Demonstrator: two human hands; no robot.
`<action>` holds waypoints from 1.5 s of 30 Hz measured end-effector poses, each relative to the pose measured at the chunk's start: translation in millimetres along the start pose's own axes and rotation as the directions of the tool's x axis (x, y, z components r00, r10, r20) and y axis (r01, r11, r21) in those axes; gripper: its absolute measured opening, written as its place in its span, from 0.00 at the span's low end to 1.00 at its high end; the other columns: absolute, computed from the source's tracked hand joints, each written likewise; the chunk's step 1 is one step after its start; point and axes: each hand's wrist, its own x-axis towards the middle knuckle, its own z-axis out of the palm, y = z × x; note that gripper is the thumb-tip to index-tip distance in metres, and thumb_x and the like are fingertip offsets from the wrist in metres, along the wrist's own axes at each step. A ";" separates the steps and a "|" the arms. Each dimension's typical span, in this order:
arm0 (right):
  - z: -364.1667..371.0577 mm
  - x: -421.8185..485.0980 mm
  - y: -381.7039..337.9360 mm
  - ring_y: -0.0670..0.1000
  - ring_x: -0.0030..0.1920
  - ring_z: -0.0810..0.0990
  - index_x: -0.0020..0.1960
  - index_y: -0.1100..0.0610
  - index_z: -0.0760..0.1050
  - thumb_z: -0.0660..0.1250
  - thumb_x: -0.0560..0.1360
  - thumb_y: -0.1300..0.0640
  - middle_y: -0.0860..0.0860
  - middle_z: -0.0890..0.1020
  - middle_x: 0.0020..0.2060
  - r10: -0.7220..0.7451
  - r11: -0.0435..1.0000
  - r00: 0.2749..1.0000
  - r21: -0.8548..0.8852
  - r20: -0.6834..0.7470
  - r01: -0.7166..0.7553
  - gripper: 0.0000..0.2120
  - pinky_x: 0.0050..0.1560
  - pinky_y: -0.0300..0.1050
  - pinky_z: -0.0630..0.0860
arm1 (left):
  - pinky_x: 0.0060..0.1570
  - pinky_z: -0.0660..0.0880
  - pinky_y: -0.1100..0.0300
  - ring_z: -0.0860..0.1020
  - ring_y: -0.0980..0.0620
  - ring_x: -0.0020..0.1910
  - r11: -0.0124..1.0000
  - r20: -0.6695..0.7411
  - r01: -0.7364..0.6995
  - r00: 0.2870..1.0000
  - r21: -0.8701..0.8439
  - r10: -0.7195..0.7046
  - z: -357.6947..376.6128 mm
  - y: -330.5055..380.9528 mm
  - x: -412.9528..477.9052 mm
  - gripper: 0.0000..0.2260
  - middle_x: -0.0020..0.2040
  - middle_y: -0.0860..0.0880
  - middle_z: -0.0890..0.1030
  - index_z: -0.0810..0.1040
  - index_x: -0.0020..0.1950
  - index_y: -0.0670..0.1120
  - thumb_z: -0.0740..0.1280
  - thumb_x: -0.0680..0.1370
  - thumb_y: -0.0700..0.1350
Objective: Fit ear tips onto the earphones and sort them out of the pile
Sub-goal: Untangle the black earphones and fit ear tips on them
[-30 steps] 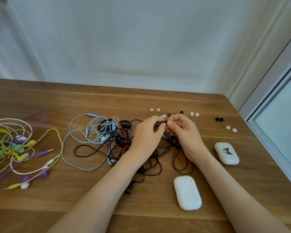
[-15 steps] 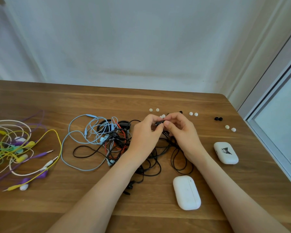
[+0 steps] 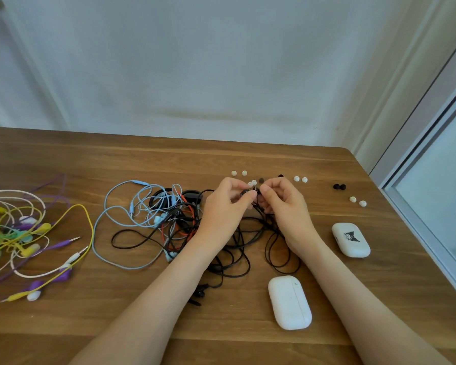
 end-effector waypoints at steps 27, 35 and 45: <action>-3.6 61.3 12.0 0.54 0.69 0.66 0.72 0.58 0.67 0.56 0.81 0.62 0.55 0.70 0.68 -0.002 0.659 0.997 -0.750 0.078 0.060 0.19 0.67 0.47 0.64 | 0.54 0.76 0.61 0.79 0.61 0.48 0.993 -0.019 -0.020 1.000 -0.116 0.018 -2.1 -1.0 0.0 0.07 0.46 0.53 0.84 0.76 0.55 0.51 0.65 0.79 0.41; 2.7 64.3 19.7 0.54 0.57 0.71 0.55 0.62 0.76 0.57 0.80 0.65 0.56 0.74 0.54 -0.116 0.637 0.993 -0.768 -0.004 0.072 0.10 0.56 0.46 0.70 | 0.34 0.74 0.63 0.76 0.56 0.34 0.957 -0.040 0.062 0.996 -0.282 -0.076 -3.3 0.5 0.0 0.07 0.38 0.49 0.84 0.68 0.50 0.47 0.65 0.78 0.38; 0.9 64.2 22.1 0.52 0.61 0.70 0.58 0.60 0.78 0.56 0.80 0.65 0.54 0.74 0.57 -0.138 0.684 0.990 -0.722 0.007 0.101 0.13 0.58 0.41 0.67 | 0.33 0.74 0.64 0.76 0.58 0.31 0.961 0.000 0.088 0.996 -0.263 -0.091 -2.7 1.0 0.4 0.04 0.37 0.49 0.82 0.74 0.52 0.46 0.66 0.78 0.39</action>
